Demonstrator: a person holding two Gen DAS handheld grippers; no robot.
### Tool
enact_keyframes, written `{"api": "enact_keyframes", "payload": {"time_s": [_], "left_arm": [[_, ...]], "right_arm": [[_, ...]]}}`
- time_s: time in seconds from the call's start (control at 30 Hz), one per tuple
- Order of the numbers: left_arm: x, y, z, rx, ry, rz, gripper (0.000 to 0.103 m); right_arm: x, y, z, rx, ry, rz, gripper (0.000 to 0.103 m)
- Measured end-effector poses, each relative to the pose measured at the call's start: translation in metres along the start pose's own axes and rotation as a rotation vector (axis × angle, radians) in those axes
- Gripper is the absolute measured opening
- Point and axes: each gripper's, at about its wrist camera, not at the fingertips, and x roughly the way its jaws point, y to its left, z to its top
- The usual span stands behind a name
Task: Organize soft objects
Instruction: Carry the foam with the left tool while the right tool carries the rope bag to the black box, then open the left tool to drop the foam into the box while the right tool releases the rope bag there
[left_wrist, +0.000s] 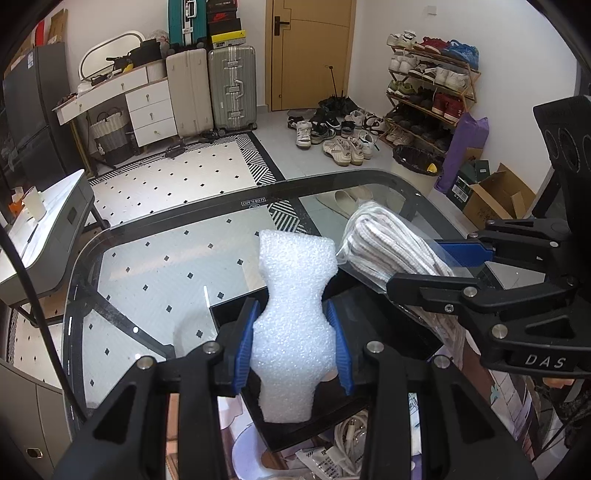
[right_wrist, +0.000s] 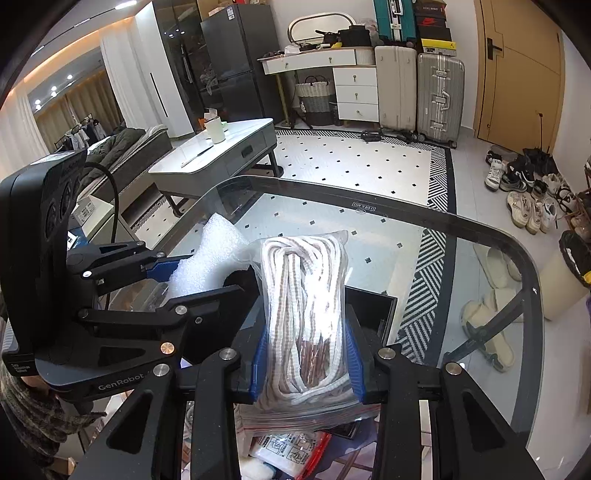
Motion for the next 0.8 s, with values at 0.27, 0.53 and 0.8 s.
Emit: {"api": "enact_keyframes", "payload": {"time_s": [0.27,0.53,0.8], "left_arm": [[0.022,0.001,-0.001,-0.025,0.045,-0.01,0.036],[0.04,-0.002,-0.007,-0.029,0.096,-0.013,0.036],[0.05,-0.001,-0.008,-0.044,0.126,-0.01,0.037]], "right_arm": [[0.025,-0.012,-0.001,0.032,0.034,0.006,0.036],[0.046,-0.014,-0.005,0.043,0.067,0.002,0.036],[0.056,-0.009,-0.004,0.012,0.081,-0.031,0.038]]}}
